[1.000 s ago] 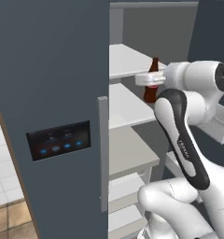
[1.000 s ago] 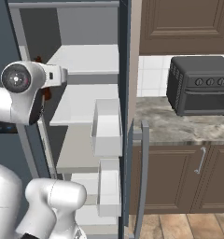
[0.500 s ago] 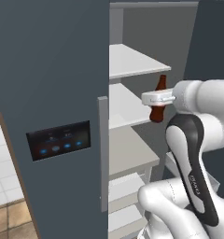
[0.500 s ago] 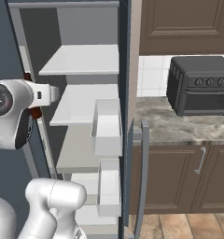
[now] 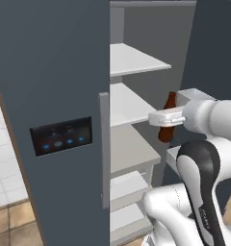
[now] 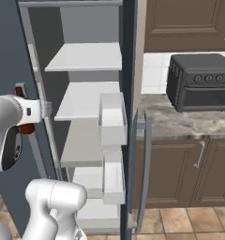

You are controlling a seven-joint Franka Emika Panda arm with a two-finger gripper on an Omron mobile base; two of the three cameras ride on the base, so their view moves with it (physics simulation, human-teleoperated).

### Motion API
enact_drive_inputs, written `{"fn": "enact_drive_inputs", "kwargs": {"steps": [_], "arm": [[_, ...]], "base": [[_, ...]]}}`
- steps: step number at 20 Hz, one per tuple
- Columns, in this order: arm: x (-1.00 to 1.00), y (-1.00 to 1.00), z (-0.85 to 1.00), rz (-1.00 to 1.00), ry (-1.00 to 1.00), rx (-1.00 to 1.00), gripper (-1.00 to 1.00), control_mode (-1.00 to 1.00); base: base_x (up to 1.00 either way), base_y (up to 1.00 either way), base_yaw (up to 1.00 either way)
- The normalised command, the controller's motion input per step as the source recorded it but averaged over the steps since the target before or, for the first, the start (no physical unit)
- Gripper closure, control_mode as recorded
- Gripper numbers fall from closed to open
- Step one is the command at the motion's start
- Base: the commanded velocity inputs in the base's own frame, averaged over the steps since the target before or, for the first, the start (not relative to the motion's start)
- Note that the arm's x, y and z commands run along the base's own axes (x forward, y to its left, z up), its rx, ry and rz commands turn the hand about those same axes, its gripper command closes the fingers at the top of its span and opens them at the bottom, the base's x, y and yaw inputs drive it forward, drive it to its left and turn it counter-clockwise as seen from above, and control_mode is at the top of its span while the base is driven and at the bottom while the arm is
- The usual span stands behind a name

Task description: Open the fridge, grab two sodas, and place both sodas inside the bowl with ice on the dining counter.

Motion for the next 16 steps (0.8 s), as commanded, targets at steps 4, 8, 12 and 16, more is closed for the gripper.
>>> {"fn": "enact_drive_inputs", "kwargs": {"steps": [4,8,12,16], "arm": [[0.00,0.00,0.00,0.00,0.00,0.00,1.00,1.00],[0.00,0.00,0.00,0.00,0.00,0.00,1.00,1.00],[0.00,0.00,0.00,0.00,0.00,0.00,1.00,1.00],[0.00,0.00,0.00,0.00,0.00,0.00,1.00,1.00]], "base": [[-0.97,0.36,-0.10],[-0.85,0.39,-0.24],[-0.85,0.20,-0.46],[-0.66,0.02,-0.58]]}}
